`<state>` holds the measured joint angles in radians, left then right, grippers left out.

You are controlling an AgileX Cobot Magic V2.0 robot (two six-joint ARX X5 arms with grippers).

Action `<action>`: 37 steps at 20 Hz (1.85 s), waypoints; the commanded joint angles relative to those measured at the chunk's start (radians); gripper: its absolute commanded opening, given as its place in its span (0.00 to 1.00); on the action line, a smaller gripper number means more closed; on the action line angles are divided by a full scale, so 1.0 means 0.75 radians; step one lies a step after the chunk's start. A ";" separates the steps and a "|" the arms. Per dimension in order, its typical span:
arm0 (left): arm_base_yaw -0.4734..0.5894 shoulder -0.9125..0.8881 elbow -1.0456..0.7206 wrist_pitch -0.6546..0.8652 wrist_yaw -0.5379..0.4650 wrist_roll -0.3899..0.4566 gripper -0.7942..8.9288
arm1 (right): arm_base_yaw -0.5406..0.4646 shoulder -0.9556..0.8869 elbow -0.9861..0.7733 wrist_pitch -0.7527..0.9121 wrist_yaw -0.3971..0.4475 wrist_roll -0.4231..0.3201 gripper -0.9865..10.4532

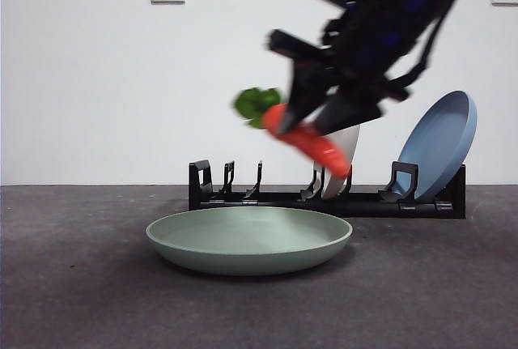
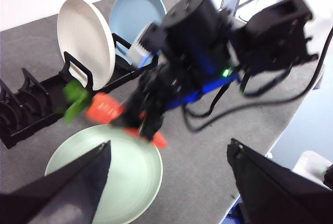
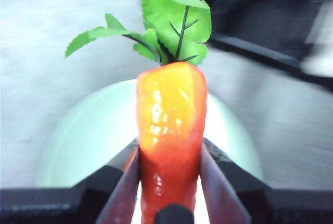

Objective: Take the green plate from the plate rack,put the plate on the table,take the carrot from the table,put the carrot in the plate

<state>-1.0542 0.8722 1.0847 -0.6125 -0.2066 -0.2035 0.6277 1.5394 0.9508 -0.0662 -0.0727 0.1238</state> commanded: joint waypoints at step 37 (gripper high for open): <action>0.000 -0.001 -0.002 -0.374 0.130 -0.004 0.44 | 0.111 -1.116 -0.006 -1.452 -0.150 0.094 0.53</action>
<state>-1.0542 0.8726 1.0847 -0.8925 -0.1169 -0.2035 0.7078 0.7055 0.9497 -1.1595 -0.1833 0.1913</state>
